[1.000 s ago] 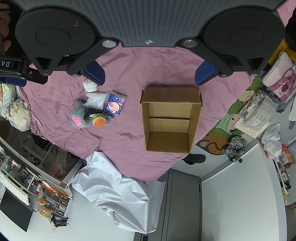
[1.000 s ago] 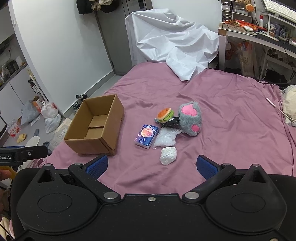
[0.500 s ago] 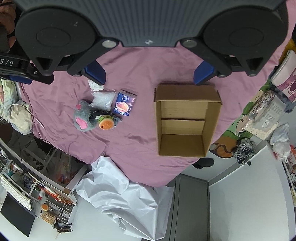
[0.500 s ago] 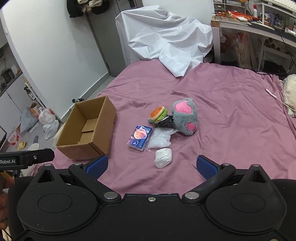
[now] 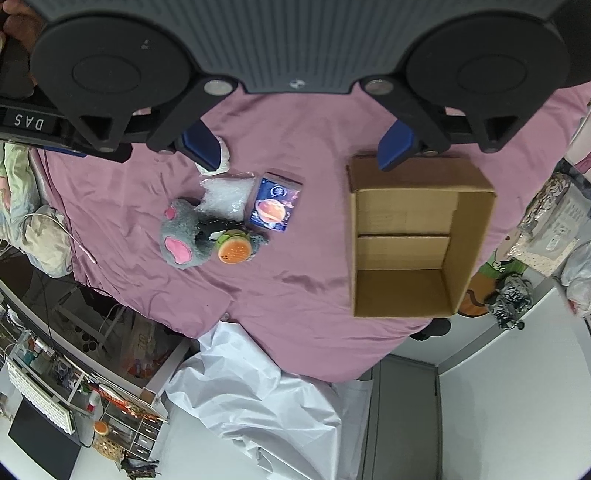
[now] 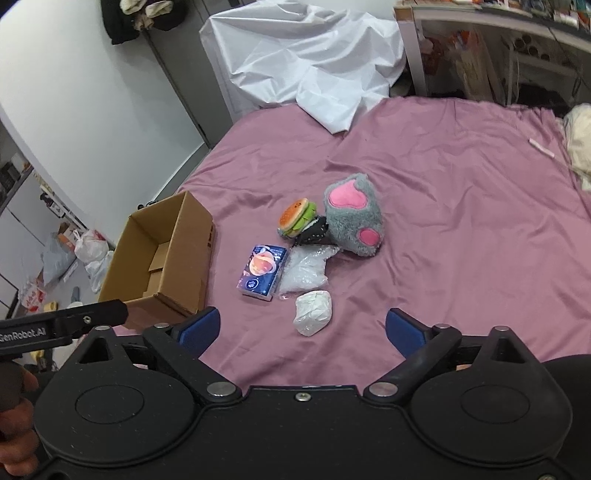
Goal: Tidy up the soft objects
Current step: 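Move the right tool to the white paper ball while the left tool approaches the blue tissue pack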
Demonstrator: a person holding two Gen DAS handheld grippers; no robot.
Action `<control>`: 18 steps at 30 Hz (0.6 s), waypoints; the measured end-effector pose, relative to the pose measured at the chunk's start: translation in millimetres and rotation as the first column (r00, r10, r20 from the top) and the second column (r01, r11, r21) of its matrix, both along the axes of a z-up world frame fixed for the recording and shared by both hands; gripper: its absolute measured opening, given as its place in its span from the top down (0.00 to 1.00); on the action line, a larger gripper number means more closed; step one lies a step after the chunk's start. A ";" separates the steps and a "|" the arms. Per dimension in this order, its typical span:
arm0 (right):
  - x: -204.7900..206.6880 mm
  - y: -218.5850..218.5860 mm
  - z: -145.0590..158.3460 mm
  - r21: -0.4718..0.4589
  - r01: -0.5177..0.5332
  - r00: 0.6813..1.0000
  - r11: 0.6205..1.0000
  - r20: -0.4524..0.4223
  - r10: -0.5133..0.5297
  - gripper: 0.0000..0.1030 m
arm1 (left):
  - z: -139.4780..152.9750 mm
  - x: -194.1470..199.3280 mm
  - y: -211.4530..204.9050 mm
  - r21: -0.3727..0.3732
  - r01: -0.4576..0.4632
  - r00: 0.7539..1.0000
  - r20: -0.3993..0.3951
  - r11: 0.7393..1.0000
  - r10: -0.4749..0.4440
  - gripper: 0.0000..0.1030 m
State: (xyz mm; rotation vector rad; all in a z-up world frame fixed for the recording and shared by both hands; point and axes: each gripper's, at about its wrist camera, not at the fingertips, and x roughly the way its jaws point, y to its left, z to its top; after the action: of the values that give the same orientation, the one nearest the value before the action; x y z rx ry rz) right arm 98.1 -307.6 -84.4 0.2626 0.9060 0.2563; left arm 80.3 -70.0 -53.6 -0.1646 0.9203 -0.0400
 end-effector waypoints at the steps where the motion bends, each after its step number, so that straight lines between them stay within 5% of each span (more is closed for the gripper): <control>1: 2.2 -0.8 -2.6 0.010 0.003 1.000 1.000 -0.009 -0.003 0.09 | -1.8 2.8 -1.6 -0.002 0.004 1.000 -0.001 1.000 -0.004 0.13; 18: 42.8 3.8 -44.9 0.087 0.062 0.985 0.994 -0.167 -0.047 0.34 | -43.5 55.0 -20.4 -0.048 0.046 0.997 -0.064 0.998 -0.049 0.35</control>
State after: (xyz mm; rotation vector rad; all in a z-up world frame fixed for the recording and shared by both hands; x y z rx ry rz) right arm 140.9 -303.8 -129.3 0.3981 1.0507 0.2283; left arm 135.3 -90.4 -97.1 -0.1874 0.9888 -0.1007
